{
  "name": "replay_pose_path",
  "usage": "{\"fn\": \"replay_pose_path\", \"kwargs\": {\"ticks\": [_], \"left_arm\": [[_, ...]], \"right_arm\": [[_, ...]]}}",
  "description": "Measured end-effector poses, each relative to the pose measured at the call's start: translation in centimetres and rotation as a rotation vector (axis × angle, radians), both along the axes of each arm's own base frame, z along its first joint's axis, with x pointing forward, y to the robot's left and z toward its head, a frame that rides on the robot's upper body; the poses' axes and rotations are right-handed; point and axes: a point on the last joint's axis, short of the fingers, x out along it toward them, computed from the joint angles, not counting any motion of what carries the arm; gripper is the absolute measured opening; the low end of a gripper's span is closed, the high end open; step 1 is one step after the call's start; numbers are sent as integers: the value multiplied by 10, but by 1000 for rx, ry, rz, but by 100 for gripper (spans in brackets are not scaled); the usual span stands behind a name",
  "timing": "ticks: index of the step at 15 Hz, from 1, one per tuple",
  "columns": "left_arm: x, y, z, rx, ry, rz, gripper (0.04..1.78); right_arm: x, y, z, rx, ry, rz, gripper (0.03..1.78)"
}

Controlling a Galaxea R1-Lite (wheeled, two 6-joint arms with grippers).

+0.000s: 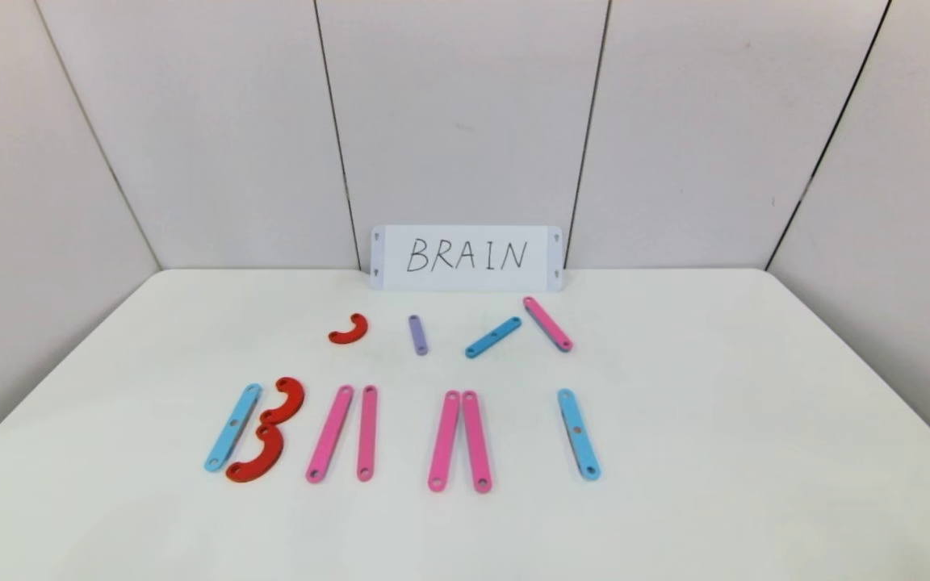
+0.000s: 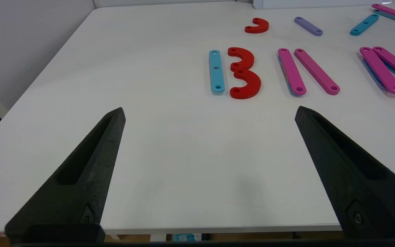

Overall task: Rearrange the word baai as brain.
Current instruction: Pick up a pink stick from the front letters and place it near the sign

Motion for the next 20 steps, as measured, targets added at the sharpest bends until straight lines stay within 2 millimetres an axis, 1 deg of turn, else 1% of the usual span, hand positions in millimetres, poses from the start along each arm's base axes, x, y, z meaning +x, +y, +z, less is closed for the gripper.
{"fn": "replay_pose_path", "kwargs": {"ticks": [19, 20], "left_arm": [[0, 0, 0, 0, 6, 0, 174], [0, 0, 0, 2, 8, 0, 174]], "right_arm": [[0, 0, 0, -3, 2, -2, 174], [-1, 0, 3, -5, -2, -3, 174]]}}
